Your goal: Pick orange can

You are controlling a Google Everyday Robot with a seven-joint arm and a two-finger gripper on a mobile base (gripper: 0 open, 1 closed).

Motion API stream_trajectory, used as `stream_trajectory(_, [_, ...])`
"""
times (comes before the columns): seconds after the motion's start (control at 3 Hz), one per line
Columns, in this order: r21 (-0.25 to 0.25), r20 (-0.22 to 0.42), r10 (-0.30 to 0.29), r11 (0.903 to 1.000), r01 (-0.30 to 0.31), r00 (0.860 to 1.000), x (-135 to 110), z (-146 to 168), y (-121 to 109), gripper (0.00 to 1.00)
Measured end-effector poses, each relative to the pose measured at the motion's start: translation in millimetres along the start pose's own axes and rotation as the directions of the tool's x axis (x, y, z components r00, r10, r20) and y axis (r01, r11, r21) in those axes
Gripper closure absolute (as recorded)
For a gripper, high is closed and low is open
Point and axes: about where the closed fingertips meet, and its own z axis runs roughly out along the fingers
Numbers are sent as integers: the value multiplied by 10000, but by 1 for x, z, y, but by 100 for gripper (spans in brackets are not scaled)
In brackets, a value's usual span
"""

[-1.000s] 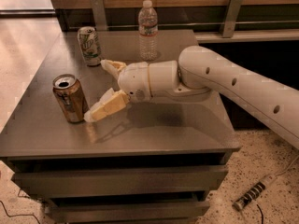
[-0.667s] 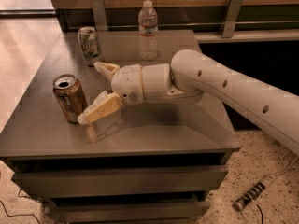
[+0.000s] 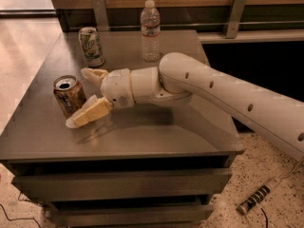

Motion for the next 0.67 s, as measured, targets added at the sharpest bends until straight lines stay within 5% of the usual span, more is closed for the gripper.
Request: stream_trajectory(0.67, [-78, 10, -20, 10000, 20, 10000, -2, 4, 3, 59])
